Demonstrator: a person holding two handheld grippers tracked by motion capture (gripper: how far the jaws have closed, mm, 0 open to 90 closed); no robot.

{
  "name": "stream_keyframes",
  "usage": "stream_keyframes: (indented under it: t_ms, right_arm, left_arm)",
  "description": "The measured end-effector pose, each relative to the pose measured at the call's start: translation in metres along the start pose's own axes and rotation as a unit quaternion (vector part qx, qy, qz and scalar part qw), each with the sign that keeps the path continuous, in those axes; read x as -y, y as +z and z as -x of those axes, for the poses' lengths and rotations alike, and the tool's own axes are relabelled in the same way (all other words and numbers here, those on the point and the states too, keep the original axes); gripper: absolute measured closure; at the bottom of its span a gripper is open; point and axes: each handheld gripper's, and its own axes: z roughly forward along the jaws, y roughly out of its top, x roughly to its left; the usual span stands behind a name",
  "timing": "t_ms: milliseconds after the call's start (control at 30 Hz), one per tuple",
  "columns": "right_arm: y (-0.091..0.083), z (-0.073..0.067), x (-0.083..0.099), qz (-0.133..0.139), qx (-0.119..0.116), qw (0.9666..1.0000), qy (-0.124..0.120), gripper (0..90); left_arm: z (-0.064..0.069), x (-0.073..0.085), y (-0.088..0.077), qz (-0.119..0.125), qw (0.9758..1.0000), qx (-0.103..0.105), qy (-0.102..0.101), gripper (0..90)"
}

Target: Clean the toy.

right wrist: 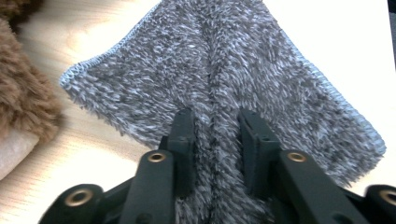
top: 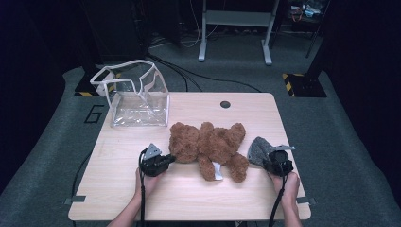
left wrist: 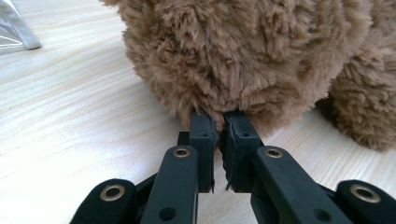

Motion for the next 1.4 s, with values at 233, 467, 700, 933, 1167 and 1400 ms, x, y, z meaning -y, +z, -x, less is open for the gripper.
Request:
stream_keyframes:
  t_ms: [233,467,700,933,1167,1400]
  right_arm:
    - [-0.004,0.0,-0.002,-0.003,-0.004,0.9999,0.012,76.8]
    - [-0.013,0.0,-0.007,0.005,-0.011,0.9999,0.008,77.9]
    - [-0.024,0.001,-0.012,0.017,-0.014,0.9997,0.01,78.2]
    - [-0.04,0.007,-0.02,0.041,-0.018,0.9989,0.009,78.1]
    - [-0.051,0.003,-0.031,0.053,-0.025,0.9983,-0.002,78.0]
    - [-0.056,-0.003,-0.041,0.062,-0.034,0.9974,-0.011,78.0]
  left_arm:
    - [0.002,0.0,0.0,-0.003,0.9999,-0.006,0.008,83.1]
    - [0.003,0.0,0.0,0.0,0.9999,-0.009,0.012,83.0]
    - [0.002,0.001,0.0,0.007,0.9999,-0.009,0.009,82.8]
    - [0.002,0.001,-0.001,0.007,0.9998,-0.009,0.014,82.7]
    - [0.003,0.001,-0.002,0.007,0.9999,-0.008,0.013,82.6]
    - [0.003,0.001,-0.002,0.008,0.9999,-0.007,0.013,82.5]
